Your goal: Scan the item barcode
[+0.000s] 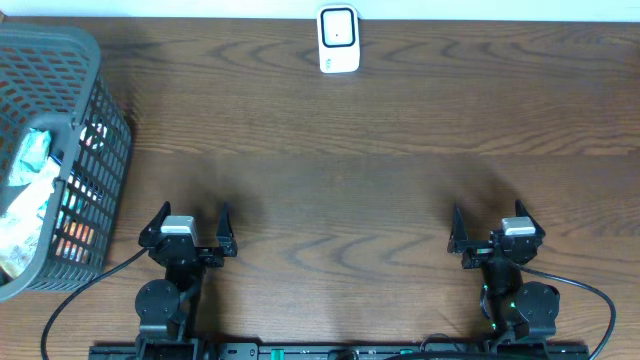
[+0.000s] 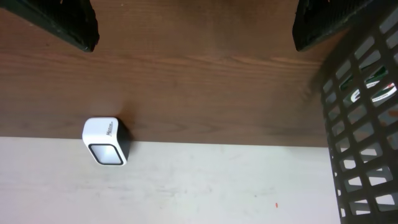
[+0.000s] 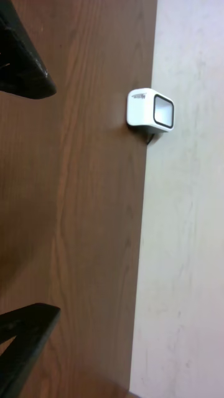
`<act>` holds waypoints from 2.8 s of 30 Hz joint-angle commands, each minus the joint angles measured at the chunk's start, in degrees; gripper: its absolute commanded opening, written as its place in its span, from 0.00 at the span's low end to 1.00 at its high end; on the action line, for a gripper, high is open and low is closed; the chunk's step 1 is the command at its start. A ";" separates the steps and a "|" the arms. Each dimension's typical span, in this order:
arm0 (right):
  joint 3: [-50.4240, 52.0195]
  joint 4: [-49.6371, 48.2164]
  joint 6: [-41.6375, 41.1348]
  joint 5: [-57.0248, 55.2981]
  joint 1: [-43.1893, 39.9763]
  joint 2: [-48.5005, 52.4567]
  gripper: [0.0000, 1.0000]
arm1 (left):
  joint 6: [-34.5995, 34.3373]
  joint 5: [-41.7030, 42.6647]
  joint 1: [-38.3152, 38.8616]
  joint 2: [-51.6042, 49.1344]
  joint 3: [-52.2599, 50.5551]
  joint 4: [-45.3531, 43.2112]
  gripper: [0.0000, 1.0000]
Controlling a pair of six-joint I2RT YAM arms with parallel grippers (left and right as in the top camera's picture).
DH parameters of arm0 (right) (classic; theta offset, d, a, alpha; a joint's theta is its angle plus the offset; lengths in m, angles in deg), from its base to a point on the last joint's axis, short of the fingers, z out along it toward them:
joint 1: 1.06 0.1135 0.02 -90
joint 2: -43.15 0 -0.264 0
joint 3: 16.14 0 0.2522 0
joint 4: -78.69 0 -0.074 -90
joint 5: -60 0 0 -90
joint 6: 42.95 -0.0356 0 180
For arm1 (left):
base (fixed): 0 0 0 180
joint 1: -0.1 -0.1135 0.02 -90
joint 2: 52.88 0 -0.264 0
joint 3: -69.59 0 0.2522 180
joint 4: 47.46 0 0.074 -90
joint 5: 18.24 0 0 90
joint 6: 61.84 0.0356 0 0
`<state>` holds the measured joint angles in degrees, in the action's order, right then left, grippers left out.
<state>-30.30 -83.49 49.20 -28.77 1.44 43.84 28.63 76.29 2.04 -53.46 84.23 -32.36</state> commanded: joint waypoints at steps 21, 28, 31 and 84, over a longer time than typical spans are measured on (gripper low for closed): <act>0.09 0.26 0.50 -0.24 -0.22 -0.31 0.99 | -2.47 9.86 -0.22 0.28 -0.63 1.27 0.98; 0.09 0.26 0.50 -0.24 -0.20 -0.31 0.99 | -8.31 9.79 -0.20 0.15 3.21 -19.74 0.98; 0.09 0.26 0.50 -0.24 -0.20 -0.31 0.99 | -8.28 7.67 -0.26 -1.88 9.44 -23.10 0.98; 0.09 0.26 0.50 -0.24 -0.20 -0.31 0.99 | -45.07 -21.11 -40.50 -117.57 115.84 86.99 0.98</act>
<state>-30.28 -83.49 49.20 -28.75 1.44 43.84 -14.06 60.36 -38.38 -171.18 203.61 55.68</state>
